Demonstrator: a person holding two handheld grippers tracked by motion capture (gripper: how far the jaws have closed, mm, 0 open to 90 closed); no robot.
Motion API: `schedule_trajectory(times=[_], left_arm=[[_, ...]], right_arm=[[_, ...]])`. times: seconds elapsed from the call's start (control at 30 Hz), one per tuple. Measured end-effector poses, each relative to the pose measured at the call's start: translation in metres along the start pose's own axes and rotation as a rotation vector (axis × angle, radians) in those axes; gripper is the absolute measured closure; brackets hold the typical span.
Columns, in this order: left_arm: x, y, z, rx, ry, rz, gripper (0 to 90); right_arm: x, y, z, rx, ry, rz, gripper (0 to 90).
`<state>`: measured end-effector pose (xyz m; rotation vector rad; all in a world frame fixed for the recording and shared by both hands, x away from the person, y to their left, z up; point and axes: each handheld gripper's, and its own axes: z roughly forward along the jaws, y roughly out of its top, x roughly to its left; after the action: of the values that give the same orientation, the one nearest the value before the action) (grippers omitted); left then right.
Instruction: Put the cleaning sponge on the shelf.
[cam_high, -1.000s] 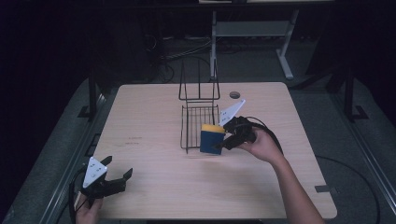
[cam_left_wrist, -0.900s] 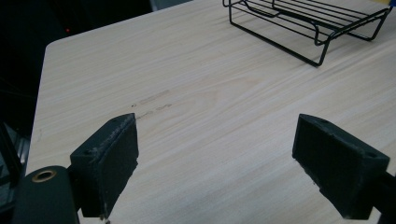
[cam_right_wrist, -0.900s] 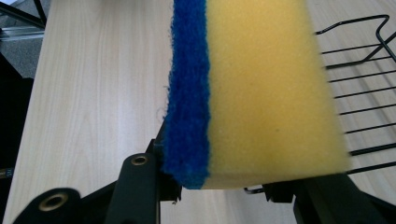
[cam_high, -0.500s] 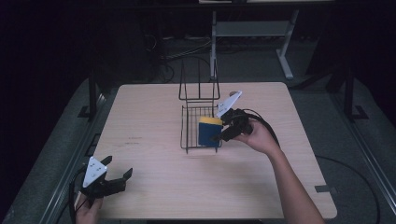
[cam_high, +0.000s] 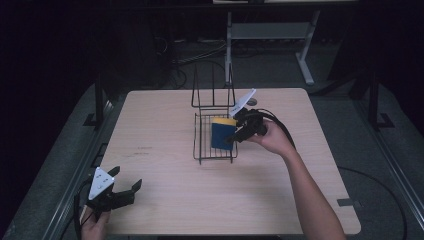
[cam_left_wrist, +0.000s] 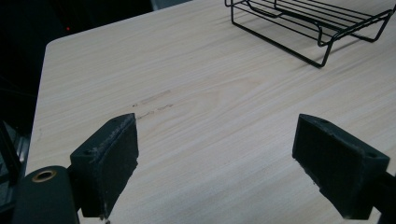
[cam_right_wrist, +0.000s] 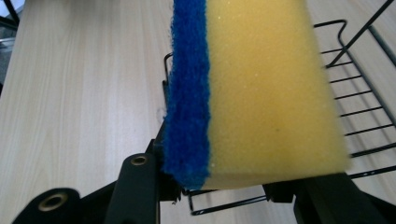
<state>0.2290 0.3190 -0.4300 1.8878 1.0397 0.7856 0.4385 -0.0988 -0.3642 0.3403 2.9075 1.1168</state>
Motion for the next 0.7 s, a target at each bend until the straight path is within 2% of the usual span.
schedule_trajectory(times=[0.23,0.47,0.5,0.67,0.7], left_arm=[[0.001,0.001,0.001,0.002,-0.004,-0.001,13.9],[0.0,0.001,0.002,0.0,-0.005,-0.002,13.9],[0.0,0.001,0.002,0.001,-0.005,-0.002,13.9],[0.001,0.001,0.002,-0.004,-0.006,-0.003,13.9],[0.001,0.001,0.003,-0.003,-0.008,-0.003,13.9]], right_arm=[[-0.01,0.006,0.001,0.015,-0.009,0.002,56.5],[-0.02,0.001,0.009,0.019,-0.001,0.04,56.5],[-0.021,0.0,0.012,0.02,-0.004,0.057,56.5],[-0.026,-0.001,0.018,0.024,-0.008,0.047,56.6],[-0.03,-0.001,0.02,0.042,-0.002,0.05,56.5]])
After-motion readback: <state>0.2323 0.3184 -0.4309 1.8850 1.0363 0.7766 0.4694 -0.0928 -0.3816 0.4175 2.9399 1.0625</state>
